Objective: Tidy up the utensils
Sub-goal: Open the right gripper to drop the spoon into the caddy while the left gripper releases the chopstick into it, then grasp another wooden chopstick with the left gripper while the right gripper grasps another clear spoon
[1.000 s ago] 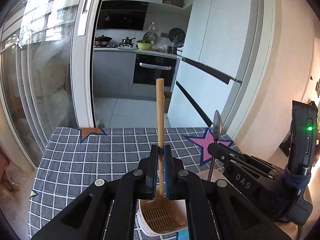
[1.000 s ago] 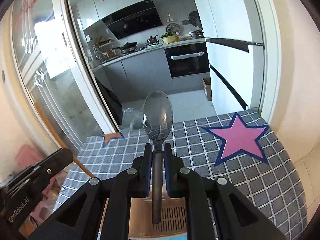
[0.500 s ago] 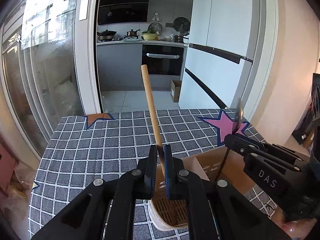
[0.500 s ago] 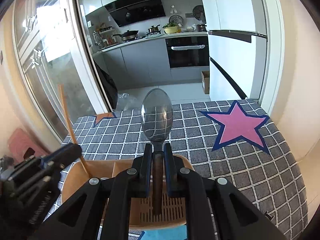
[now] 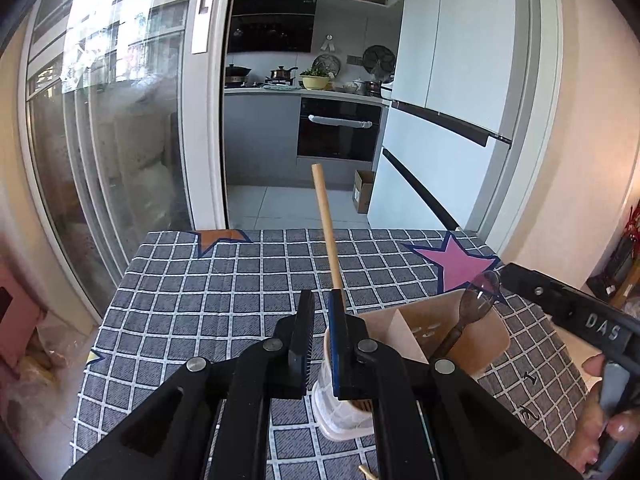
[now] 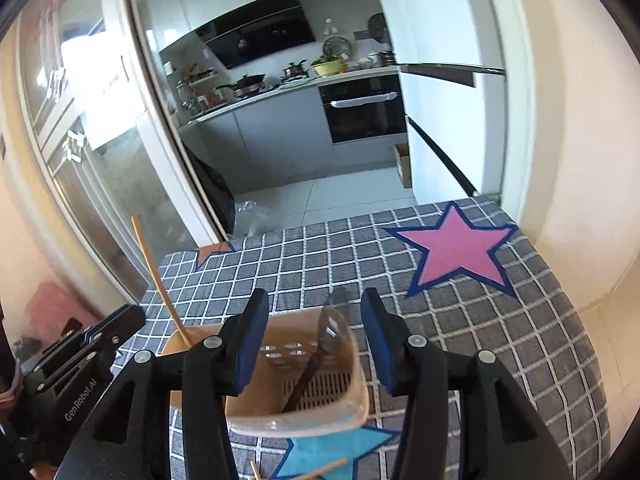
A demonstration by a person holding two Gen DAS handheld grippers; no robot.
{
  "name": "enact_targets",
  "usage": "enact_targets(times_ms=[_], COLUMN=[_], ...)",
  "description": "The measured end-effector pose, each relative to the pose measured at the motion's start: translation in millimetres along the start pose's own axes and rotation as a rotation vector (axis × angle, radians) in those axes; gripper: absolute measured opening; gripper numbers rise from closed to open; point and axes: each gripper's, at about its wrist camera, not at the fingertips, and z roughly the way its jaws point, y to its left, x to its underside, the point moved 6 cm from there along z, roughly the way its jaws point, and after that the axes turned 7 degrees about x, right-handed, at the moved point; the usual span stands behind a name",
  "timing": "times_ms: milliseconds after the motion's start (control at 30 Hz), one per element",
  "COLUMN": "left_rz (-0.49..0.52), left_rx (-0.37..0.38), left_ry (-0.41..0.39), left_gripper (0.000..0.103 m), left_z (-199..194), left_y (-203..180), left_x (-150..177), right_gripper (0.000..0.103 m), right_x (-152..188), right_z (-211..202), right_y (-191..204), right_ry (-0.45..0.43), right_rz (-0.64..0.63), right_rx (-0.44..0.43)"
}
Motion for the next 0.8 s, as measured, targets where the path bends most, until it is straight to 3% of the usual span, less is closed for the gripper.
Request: enact_targets(times_ms=[33,67,100,200,267,367,600,700,800], left_rz=[-0.002,-0.003,-0.012,-0.014,-0.014,0.005,0.047,0.021,-0.006], left_rx=[-0.002,-0.005,-0.014,-0.023,-0.026,-0.015,-0.012,0.028,0.030], left_ry=[-0.001,-0.003,-0.003,-0.028,-0.008,0.046,0.269,0.369,0.417], left_gripper=[0.041,0.075,0.103,0.103,0.103,0.103,0.103,0.103,0.103], left_z=[-3.8,-8.6,-15.4,-31.6,-35.8,-40.5,-32.2,-27.9,-27.2], left_y=[1.1,2.5,4.8,6.8,6.0,6.3,8.9,11.8,14.7], left_x=[0.7,2.0,3.9,11.7,21.8,44.7,131.4,166.6,191.2], right_gripper=[0.054,0.056,0.057,0.067,0.085,0.086,0.086,0.086,0.086], right_x=[0.8,2.7,5.1,14.9,25.3,49.8,131.6,165.2,190.5], right_z=[-4.5,-9.6,-14.3,-28.6,-37.4,-46.7,-61.0,-68.0,-76.2], right_y=[-4.5,-10.0,-13.0,-21.8,-26.2,-32.3,-40.9,-44.8,-47.8], right_ry=[0.004,0.010,0.014,0.032,0.052,0.119,0.328,0.394,0.431], right_rz=[0.015,0.032,0.042,0.062,0.073,0.101,0.044,0.002,-0.048], right_rx=[-0.001,0.001,0.002,-0.007,-0.017,-0.038,-0.007,0.011,0.036])
